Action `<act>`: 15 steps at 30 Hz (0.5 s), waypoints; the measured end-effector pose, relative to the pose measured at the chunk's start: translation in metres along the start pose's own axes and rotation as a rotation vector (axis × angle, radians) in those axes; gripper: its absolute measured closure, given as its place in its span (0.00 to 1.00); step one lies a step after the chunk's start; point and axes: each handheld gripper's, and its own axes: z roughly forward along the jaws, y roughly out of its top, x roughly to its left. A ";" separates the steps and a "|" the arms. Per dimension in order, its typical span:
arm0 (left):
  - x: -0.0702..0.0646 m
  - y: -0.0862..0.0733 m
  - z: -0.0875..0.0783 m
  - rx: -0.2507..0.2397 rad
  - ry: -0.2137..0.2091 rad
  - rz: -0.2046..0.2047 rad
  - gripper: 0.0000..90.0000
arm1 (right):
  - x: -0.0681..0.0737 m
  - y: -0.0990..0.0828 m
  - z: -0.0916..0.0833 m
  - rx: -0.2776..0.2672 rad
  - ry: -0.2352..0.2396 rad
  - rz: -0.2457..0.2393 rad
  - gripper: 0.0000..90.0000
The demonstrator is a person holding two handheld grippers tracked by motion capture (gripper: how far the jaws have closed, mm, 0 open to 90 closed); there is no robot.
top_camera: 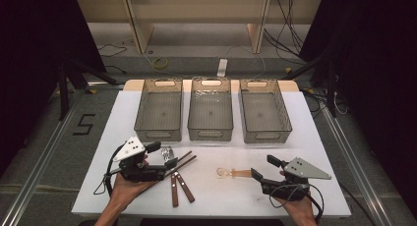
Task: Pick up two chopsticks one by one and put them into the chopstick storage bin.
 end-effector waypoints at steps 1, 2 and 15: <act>0.000 0.000 0.000 0.000 0.000 0.000 0.17 | 0.000 0.000 0.000 0.002 -0.001 0.000 0.30; 0.000 0.000 0.000 0.002 -0.001 -0.002 0.17 | 0.000 0.000 0.000 0.004 -0.002 0.000 0.30; 0.007 0.009 0.008 0.103 0.003 -0.020 0.17 | 0.000 0.000 0.000 0.009 0.004 -0.002 0.30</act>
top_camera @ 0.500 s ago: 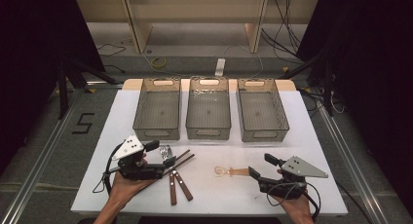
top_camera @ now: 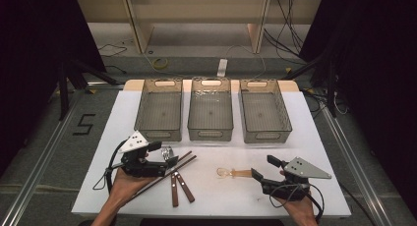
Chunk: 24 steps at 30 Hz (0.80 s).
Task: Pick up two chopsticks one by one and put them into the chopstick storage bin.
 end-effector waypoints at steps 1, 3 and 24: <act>0.001 0.003 0.002 0.016 -0.001 -0.005 0.18 | 0.000 0.000 0.001 0.003 0.001 -0.004 0.30; 0.005 0.007 0.006 0.057 0.003 0.005 0.18 | 0.001 0.000 0.001 0.008 0.000 -0.010 0.30; 0.032 0.012 0.029 0.479 0.069 0.060 0.37 | 0.005 0.002 0.002 0.027 0.038 -0.025 0.30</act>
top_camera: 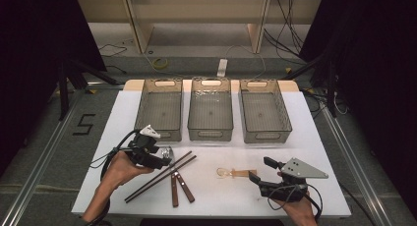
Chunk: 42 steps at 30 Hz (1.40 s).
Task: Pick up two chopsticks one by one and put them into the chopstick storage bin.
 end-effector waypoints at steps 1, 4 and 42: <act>0.001 -0.001 0.000 0.015 0.007 -0.001 0.38 | 0.001 0.000 0.000 0.006 -0.001 -0.007 0.30; 0.004 -0.005 0.004 0.071 0.016 0.005 0.44 | 0.001 0.000 0.001 0.008 0.005 -0.004 0.30; 0.002 -0.023 0.040 0.313 -0.049 0.080 0.89 | 0.000 0.000 0.001 0.023 0.020 -0.008 0.31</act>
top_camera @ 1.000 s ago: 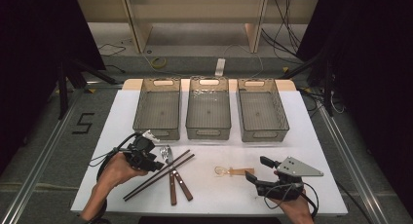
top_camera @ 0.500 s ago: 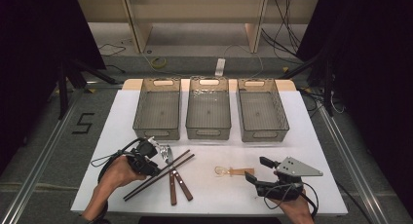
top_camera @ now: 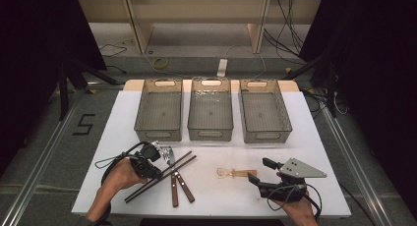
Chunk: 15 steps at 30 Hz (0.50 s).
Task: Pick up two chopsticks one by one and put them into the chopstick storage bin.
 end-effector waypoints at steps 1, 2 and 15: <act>0.000 0.000 0.001 0.006 0.002 0.005 0.89 | 0.000 0.000 0.000 0.002 0.000 0.000 0.31; 0.000 0.001 0.000 0.009 0.008 0.008 0.90 | 0.000 0.000 0.000 0.002 0.001 0.000 0.31; -0.004 0.002 -0.009 -0.053 0.036 0.049 0.95 | 0.000 0.000 0.000 0.002 0.001 0.000 0.31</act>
